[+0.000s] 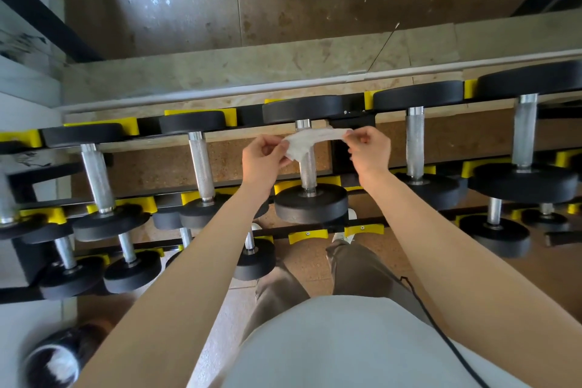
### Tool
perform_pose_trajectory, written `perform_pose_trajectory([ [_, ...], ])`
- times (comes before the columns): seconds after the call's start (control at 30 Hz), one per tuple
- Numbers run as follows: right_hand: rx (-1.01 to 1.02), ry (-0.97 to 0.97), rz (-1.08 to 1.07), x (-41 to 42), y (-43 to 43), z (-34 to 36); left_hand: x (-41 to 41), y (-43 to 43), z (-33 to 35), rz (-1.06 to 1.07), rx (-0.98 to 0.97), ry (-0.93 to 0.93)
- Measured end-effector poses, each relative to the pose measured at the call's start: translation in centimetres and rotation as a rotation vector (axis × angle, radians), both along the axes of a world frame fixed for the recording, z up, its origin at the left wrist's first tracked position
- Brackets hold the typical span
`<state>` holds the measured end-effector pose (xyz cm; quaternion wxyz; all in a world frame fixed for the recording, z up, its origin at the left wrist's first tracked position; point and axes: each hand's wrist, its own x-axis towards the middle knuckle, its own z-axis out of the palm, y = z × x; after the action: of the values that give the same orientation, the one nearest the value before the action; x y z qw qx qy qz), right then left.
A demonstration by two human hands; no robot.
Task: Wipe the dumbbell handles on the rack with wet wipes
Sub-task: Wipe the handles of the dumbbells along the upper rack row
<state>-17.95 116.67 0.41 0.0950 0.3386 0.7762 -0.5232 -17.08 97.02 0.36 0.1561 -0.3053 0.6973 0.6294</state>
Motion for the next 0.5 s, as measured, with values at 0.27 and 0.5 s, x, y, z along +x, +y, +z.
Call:
perform_pose_trajectory([
  [0.27, 0.038, -0.113, 0.424, 1.6, -0.8, 1.0, 2.1, -3.3, -1.6, -0.264, -0.474, -0.053],
  [0.5, 0.184, -0.122, 0.408, 2.4, 1.6, 1.1, 2.9, -3.5, 0.3, -0.504, -0.247, 0.081],
])
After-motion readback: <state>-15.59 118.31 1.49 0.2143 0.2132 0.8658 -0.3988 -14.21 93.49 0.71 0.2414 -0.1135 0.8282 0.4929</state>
